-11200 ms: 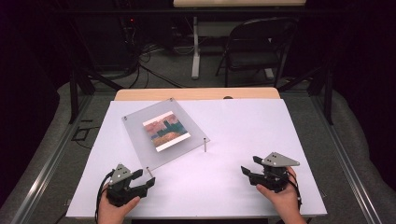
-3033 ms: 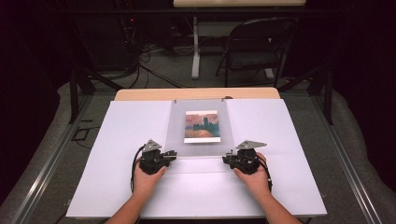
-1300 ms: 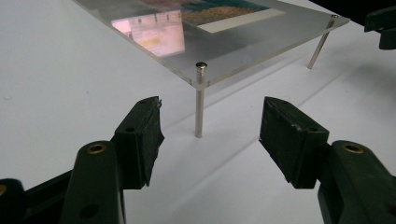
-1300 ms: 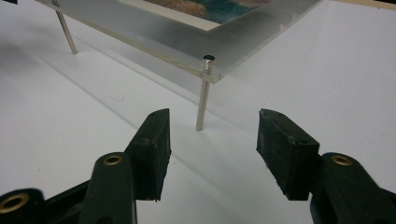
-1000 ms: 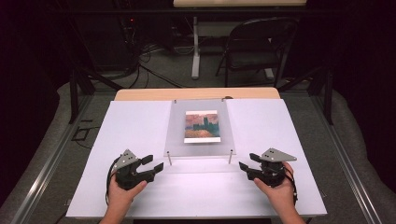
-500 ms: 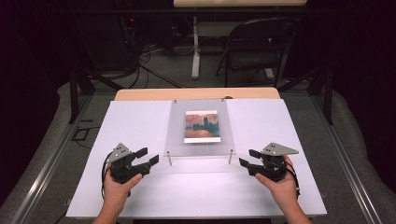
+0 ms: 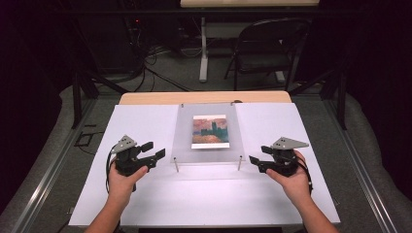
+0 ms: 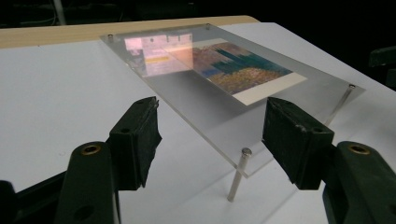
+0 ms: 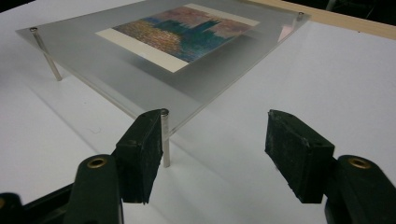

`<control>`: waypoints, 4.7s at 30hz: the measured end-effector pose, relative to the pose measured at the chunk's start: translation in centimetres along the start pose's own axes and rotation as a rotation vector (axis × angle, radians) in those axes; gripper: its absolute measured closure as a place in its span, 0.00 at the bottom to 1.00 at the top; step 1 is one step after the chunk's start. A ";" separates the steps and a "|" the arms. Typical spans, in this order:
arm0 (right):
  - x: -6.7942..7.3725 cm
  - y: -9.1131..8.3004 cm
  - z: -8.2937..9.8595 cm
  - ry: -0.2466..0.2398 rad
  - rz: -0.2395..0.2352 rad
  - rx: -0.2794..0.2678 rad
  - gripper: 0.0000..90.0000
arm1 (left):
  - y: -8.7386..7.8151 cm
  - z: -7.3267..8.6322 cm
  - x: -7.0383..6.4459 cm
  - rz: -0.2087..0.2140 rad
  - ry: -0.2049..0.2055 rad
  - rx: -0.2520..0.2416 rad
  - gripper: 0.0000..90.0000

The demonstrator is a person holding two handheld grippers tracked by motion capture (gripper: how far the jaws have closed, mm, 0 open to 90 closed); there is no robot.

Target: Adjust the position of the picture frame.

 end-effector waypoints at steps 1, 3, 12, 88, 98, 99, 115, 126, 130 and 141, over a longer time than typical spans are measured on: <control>-0.3 0.2 -0.1 0.004 -0.001 0.002 0.40 | 0.2 -0.2 0.2 0.000 -0.009 0.002 0.40; -1.0 0.7 -0.3 0.014 -0.003 0.013 0.40 | 0.6 -0.8 0.6 -0.003 -0.019 0.004 0.40; -3.1 2.2 -1.6 0.062 0.037 0.019 0.41 | 2.7 -3.6 1.1 -0.017 -0.038 0.002 0.40; -7.3 15.5 -4.7 0.248 0.027 0.057 0.47 | 15.9 -4.1 5.4 -0.076 -0.244 0.145 0.41; -7.3 16.0 -4.5 0.274 0.009 0.059 0.45 | 16.5 -3.8 5.5 -0.066 -0.271 0.163 0.40; -7.3 16.1 -4.5 0.279 0.008 0.056 0.45 | 16.6 -3.7 5.6 -0.066 -0.274 0.165 0.40; -7.5 16.3 -3.6 0.388 -0.043 0.036 0.40 | 16.9 -3.1 5.5 -0.021 -0.346 0.171 0.33; -7.4 16.4 -3.4 0.428 -0.044 0.027 0.38 | 17.2 -2.6 5.4 0.007 -0.382 0.139 0.33; -7.4 16.4 -3.2 0.448 -0.052 0.019 0.38 | 17.3 -2.5 5.4 0.009 -0.384 0.132 0.33; -7.0 16.6 -3.0 0.515 -0.067 0.000 0.38 | 17.5 -2.1 5.2 0.026 -0.418 0.108 0.33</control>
Point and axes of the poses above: each handheld gripper's, and its own axes: y roughly forward along the jaws, z roughly out of its underside, x roughly to its left, the point moved 3 cm from there along y, roughly forward along the jaws, and after that the axes turned 10 degrees about -y, right-handed, at the moved point
